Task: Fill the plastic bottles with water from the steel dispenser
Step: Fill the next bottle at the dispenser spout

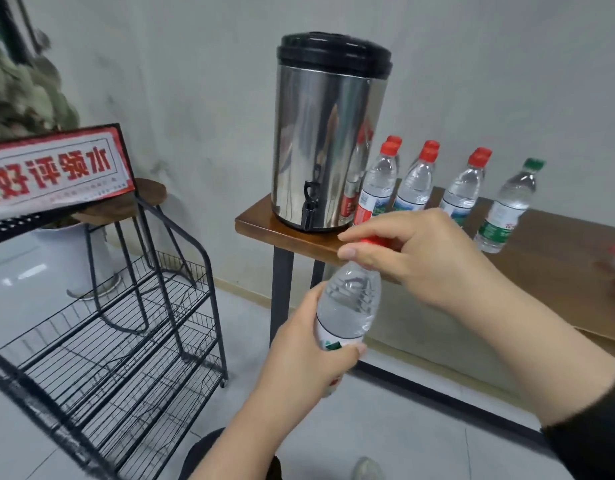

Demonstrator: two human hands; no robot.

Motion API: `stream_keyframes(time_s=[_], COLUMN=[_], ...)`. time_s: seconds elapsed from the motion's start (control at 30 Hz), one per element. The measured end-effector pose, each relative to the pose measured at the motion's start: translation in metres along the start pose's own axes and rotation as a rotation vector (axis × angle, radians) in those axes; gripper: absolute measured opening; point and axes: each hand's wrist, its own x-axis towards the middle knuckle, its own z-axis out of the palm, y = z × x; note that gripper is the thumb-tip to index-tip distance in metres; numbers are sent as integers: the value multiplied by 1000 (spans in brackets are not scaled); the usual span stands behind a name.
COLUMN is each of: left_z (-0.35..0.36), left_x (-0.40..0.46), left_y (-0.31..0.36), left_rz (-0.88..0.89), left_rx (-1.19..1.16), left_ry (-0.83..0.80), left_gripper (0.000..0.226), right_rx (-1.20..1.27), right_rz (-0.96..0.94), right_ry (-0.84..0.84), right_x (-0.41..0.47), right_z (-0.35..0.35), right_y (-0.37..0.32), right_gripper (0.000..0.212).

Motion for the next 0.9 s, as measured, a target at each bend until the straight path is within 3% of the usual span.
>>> stream_keyframes(time_s=[0.13, 0.23, 0.37, 0.43, 0.57, 0.67, 0.9], left_z=[1, 3, 9, 13, 22, 30, 55], left_x=[-8, -11, -12, -10, -5, 1, 11], left_y=[8, 12, 21, 26, 39, 45, 54], left_rz=[35, 45, 81, 107, 77, 81, 107], left_rx=[47, 71, 117, 139, 61, 66, 74], left_ry=[14, 14, -7, -30, -92, -126, -109], left_gripper=[67, 71, 72, 70, 70, 69, 72], right_rx=[-18, 164, 356, 369, 727, 898, 918], right_rz=[61, 55, 108, 118, 64, 67, 153], right_ry=[-67, -169, 45, 99, -19, -9, 200], right_x=[-15, -27, -28, -27, -37, -44, -45], right_z=[-11, -18, -18, -16, -18, -27, -33], right_y=[-7, -8, -4, 2, 18, 27, 39], right_gripper=[48, 41, 22, 25, 42, 38, 34])
